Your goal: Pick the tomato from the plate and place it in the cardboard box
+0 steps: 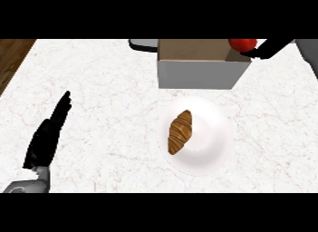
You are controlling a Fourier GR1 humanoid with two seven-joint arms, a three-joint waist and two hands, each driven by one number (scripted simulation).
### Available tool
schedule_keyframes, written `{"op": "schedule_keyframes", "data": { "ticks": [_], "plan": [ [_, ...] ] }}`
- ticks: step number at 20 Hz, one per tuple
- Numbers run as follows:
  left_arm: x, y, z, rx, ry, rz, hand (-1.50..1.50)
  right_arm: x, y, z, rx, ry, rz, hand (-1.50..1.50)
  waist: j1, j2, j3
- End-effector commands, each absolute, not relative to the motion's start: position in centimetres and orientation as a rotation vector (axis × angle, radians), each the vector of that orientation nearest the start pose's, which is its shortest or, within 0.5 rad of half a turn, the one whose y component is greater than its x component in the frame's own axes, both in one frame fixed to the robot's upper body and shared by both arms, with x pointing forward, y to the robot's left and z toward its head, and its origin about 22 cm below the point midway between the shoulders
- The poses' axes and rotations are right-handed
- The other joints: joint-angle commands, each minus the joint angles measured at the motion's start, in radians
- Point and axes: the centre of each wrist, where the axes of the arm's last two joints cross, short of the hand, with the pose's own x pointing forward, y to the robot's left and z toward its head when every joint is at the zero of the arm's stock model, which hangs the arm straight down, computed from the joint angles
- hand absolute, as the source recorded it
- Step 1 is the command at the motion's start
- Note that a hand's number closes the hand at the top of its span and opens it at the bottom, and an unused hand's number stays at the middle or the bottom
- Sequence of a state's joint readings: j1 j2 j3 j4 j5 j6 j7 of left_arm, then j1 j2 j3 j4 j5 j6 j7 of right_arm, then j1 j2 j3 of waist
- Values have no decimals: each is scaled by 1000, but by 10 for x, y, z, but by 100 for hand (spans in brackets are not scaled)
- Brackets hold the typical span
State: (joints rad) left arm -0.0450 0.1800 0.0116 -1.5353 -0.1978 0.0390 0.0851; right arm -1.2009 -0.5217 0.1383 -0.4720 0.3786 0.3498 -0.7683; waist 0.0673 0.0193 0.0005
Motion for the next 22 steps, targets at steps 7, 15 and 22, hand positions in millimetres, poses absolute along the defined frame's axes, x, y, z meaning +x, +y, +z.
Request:
{"op": "schedule_keyframes", "data": {
  "ticks": [7,15,22],
  "plan": [
    [253,268,25,343,-1486,-243,0,481,-177,198,-52,-1880,1427,150,-10,-3,0],
    [240,274,11,343,-1484,-257,0,476,-136,153,-118,-1729,1425,150,6,1,-1],
    [274,270,26,335,-1494,-248,0,466,-125,113,-41,-1734,1365,-150,-1,11,0]
  ]
}}
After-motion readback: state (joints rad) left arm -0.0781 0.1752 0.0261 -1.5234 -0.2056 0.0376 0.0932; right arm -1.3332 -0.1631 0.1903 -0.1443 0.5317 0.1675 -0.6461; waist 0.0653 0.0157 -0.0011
